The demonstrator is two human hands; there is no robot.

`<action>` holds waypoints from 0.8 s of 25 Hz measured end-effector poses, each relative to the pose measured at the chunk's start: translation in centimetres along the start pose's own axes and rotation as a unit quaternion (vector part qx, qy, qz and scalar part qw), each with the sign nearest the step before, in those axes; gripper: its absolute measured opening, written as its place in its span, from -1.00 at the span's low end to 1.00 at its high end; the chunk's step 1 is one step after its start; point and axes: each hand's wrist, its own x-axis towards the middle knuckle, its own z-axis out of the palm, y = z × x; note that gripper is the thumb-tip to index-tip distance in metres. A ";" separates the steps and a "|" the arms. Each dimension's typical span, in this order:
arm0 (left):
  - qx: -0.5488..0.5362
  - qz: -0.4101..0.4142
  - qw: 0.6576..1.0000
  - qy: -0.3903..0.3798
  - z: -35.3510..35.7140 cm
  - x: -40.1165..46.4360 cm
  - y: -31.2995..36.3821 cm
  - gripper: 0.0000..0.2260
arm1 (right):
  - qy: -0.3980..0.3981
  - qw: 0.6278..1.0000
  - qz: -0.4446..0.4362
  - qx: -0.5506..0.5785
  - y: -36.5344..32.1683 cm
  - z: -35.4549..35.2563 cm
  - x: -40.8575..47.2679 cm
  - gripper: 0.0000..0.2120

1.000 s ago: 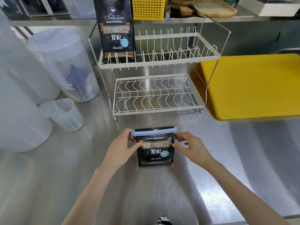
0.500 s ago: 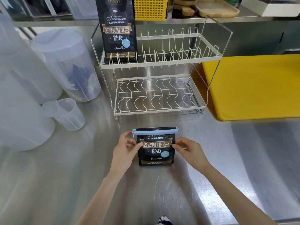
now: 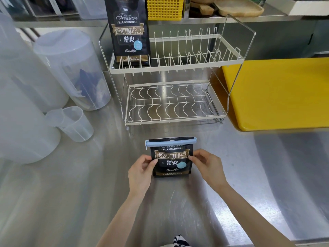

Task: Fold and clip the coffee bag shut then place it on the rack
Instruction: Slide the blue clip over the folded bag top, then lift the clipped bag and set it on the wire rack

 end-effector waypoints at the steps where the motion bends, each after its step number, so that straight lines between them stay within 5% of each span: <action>1: -0.008 -0.005 1.000 -0.002 0.1 0.1 0.0 -0.78 | -0.002 1.000 0.003 -0.001 0.0 0.1 0.2 -0.96; 12: -0.045 -0.015 0.998 -0.033 -0.8 1.4 0.8 -0.77 | 0.029 1.000 -0.004 -0.009 -1.0 -0.1 1.1 -0.86; 20: -0.095 0.056 0.994 -0.002 -1.6 3.2 5.6 -0.81 | 0.042 0.997 -0.043 0.050 -5.8 -2.3 3.2 -0.85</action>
